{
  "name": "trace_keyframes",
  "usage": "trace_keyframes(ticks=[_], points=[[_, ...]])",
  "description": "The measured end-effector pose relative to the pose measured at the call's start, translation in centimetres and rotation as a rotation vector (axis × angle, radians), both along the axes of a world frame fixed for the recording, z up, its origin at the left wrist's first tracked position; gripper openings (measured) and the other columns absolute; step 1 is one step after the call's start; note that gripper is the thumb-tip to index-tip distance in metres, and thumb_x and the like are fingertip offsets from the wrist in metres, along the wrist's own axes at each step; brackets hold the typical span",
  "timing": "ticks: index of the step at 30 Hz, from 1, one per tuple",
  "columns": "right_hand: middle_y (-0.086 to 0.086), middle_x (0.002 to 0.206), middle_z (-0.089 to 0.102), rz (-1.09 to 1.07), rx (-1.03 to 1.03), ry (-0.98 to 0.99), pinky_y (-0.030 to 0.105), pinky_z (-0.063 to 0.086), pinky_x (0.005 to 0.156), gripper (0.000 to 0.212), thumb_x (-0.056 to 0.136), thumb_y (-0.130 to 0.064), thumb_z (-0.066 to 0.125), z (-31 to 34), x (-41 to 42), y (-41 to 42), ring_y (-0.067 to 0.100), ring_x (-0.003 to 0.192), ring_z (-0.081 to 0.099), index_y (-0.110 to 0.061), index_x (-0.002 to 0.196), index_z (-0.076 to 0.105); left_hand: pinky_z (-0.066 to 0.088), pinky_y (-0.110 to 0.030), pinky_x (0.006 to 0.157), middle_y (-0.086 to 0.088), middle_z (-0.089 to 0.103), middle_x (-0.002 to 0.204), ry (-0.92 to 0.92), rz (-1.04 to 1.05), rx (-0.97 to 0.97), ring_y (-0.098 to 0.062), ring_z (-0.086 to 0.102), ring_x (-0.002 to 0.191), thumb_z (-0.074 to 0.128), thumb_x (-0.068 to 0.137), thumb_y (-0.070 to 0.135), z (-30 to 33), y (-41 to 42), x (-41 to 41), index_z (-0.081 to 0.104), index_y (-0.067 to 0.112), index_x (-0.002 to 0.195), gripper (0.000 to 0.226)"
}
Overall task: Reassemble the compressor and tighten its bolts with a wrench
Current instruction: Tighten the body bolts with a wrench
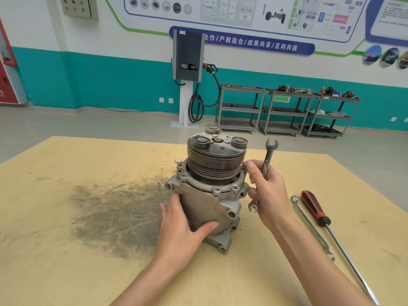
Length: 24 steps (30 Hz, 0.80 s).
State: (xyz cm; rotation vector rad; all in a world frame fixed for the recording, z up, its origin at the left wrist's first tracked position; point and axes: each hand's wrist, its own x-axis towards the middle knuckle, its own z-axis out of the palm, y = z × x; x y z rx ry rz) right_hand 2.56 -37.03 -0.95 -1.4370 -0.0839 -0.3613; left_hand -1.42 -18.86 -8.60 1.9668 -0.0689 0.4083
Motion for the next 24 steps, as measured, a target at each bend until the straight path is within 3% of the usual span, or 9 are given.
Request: trace_keyframes(ticks=[3,7,10,13,17,20,24], points=[[-0.015,0.058,0.054,0.027,-0.015,0.008,0.018,0.022,0.033,0.015,0.097,-0.026,0.057,-0.17,-0.11,-0.22,0.005,0.041,0.027,-0.017,0.098,0.069,0.013,-0.053,0.120,0.012,0.033,0.148,0.004,-0.006,-0.002,-0.024,0.000,0.150,0.071,0.057,0.066,0.04,0.02,-0.01,0.025,0.027,0.141,0.103],[0.002,0.068,0.050,-0.011,-0.037,0.024,0.020,0.023,0.035,0.010,0.093,-0.024,0.064,-0.03,0.05,-0.14,0.009,0.043,0.028,-0.018,0.087,0.065,0.011,-0.052,0.121,0.011,0.035,0.147,-0.008,-0.002,-0.004,-0.023,0.002,0.149,0.074,0.060,0.062,0.05,-0.02,-0.01,0.025,0.025,0.141,0.102],[-0.001,0.066,0.052,-0.012,-0.046,0.013,0.021,0.024,0.035,0.011,0.092,-0.026,0.066,0.00,0.03,0.00,0.010,0.044,0.031,-0.018,0.086,0.062,0.012,-0.051,0.121,0.013,0.037,0.142,-0.025,0.005,0.003,-0.022,0.006,0.148,0.077,0.063,0.056,-0.01,-0.01,0.01,0.027,0.024,0.140,0.098],[-0.014,0.061,0.054,0.019,-0.020,-0.010,0.018,0.025,0.035,0.012,0.097,-0.025,0.058,-0.20,-0.01,-0.09,0.005,0.044,0.031,-0.019,0.092,0.067,0.013,-0.052,0.120,0.011,0.036,0.145,-0.015,0.007,0.002,-0.023,0.004,0.149,0.076,0.062,0.058,0.00,0.00,0.05,0.027,0.025,0.139,0.097],[0.001,0.068,0.047,-0.006,-0.033,-0.005,0.020,0.023,0.036,0.010,0.093,-0.023,0.063,-0.16,0.22,-0.44,0.007,0.043,0.028,-0.016,0.087,0.066,0.015,-0.052,0.120,0.010,0.037,0.144,-0.031,0.007,0.000,-0.024,0.008,0.148,0.079,0.065,0.054,-0.01,-0.01,0.07,0.027,0.023,0.141,0.097],[-0.003,0.063,0.050,-0.009,-0.032,0.008,0.020,0.025,0.034,0.011,0.091,-0.023,0.067,-0.15,0.37,-0.36,0.009,0.042,0.031,-0.017,0.084,0.061,0.020,-0.052,0.118,0.007,0.039,0.143,-0.041,0.006,0.016,-0.026,0.015,0.145,0.077,0.063,0.056,0.05,0.01,0.02,0.027,0.020,0.141,0.099],[-0.013,0.062,0.054,0.028,-0.028,-0.018,0.018,0.027,0.036,0.012,0.098,-0.020,0.057,-0.33,0.40,-0.24,0.004,0.048,0.035,-0.013,0.096,0.066,0.018,-0.051,0.119,0.007,0.041,0.143,-0.038,0.006,0.011,-0.025,0.013,0.146,0.076,0.063,0.056,0.12,-0.01,0.03,0.027,0.020,0.141,0.099]])
